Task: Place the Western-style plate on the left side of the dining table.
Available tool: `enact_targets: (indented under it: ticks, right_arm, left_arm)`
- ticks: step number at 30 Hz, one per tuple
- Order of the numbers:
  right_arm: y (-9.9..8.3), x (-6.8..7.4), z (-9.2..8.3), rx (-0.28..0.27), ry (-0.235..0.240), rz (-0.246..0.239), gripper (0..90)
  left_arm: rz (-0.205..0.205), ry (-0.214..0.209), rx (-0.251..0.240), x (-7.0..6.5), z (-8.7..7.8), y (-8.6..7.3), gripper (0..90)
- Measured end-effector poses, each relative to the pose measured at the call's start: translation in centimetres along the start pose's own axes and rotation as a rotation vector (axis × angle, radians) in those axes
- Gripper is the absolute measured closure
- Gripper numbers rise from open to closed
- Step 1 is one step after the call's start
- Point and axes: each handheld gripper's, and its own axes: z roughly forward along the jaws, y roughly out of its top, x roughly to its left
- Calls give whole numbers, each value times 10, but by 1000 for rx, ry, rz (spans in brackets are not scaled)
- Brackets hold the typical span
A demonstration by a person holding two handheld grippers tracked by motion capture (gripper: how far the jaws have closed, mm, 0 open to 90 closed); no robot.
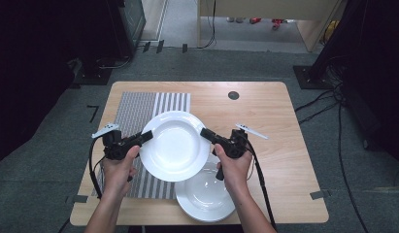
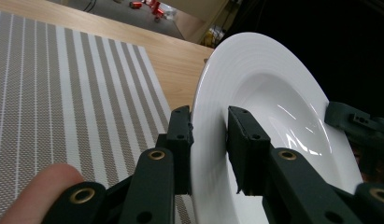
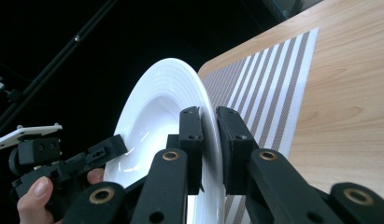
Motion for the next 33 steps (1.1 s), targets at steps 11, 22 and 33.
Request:
enact_targets:
  ticks: [11, 22, 33]
  right_arm:
    - [11, 3, 38, 48, -2, -15, 823]
    - [25, 1, 68, 88, -16, -22, 820]
    - [30, -5, 98, 134, -27, -18, 819]
  left_arm:
    - [-48, 27, -9, 30, 0, 9, 719]
    - [-74, 52, 3, 49, 8, 14, 715]
    - [-104, 95, 18, 70, 15, 15, 706]
